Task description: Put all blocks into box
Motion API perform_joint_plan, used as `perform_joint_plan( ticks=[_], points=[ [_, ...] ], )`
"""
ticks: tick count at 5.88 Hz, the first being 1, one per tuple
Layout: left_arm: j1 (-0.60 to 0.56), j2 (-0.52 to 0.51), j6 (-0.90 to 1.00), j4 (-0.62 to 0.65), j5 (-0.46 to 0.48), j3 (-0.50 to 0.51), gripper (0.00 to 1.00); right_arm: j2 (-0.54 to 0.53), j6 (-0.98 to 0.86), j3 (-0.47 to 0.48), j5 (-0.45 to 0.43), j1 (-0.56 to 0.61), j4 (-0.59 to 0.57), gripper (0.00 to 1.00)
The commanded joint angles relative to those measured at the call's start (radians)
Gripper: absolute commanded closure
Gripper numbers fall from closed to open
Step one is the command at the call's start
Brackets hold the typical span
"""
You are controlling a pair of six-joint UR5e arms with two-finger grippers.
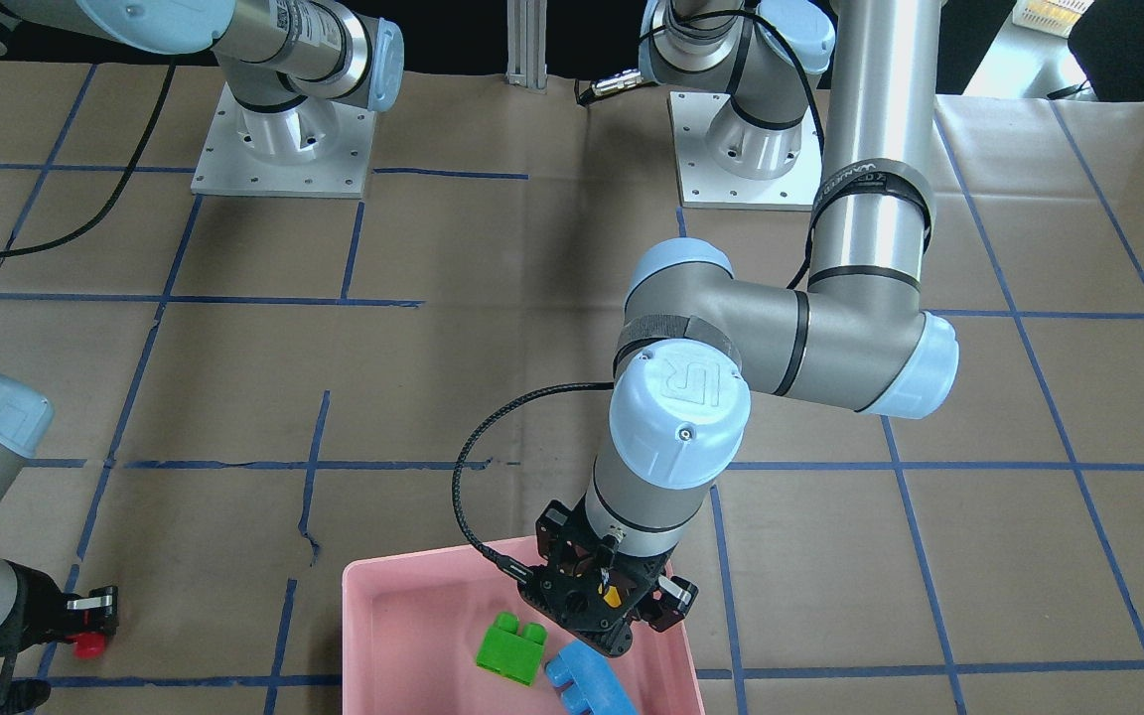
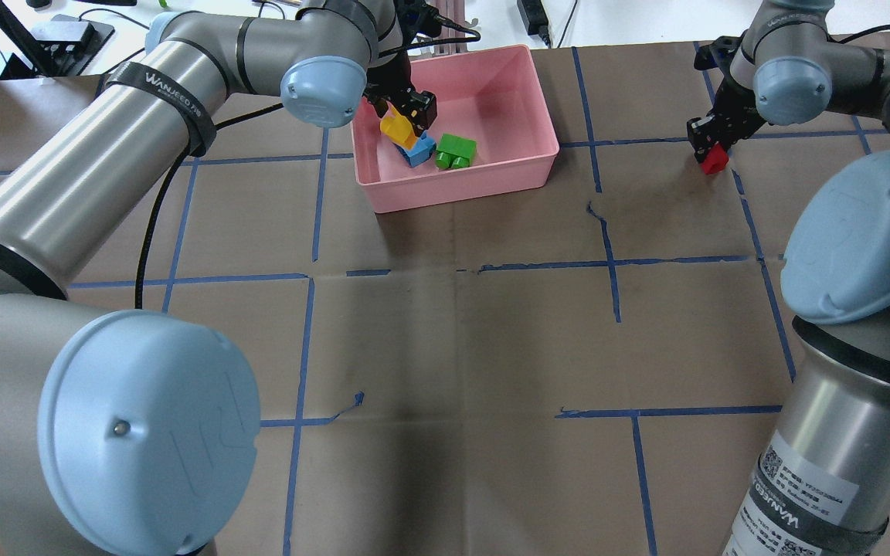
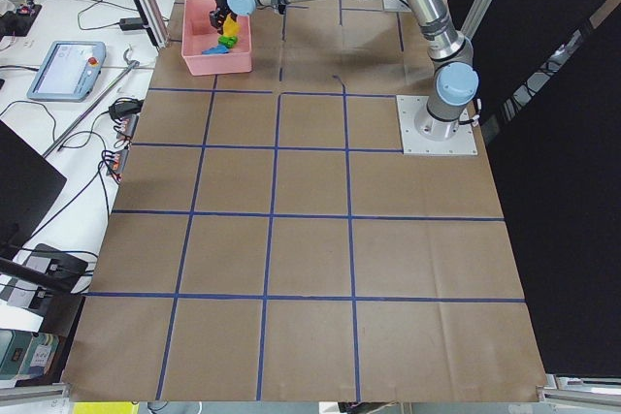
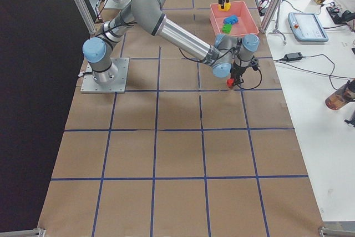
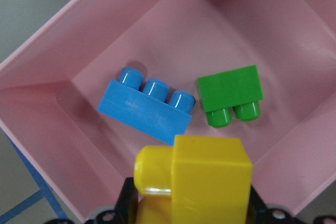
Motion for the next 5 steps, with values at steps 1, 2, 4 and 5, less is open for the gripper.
perform_joint_plan(
  ticks=[1,2,4,5],
  points=[
    [0.013,0.096,-0.003,-0.126,0.004,-0.013,0.0,-0.022,-0.002,-0.032,0.005,0.002,-0.008,0.9],
    [0.021,0.208,-0.003,-0.327,0.015,-0.016,0.0,-0.056,0.004,-0.102,0.005,0.016,0.035,0.9],
    [0.069,0.38,-0.023,-0.476,0.078,-0.085,0.0,-0.09,0.109,-0.229,0.008,0.112,0.146,0.9],
    [0.146,0.475,-0.041,-0.475,0.073,-0.19,0.0,-0.088,0.231,-0.28,0.008,0.199,0.18,0.9]
  ],
)
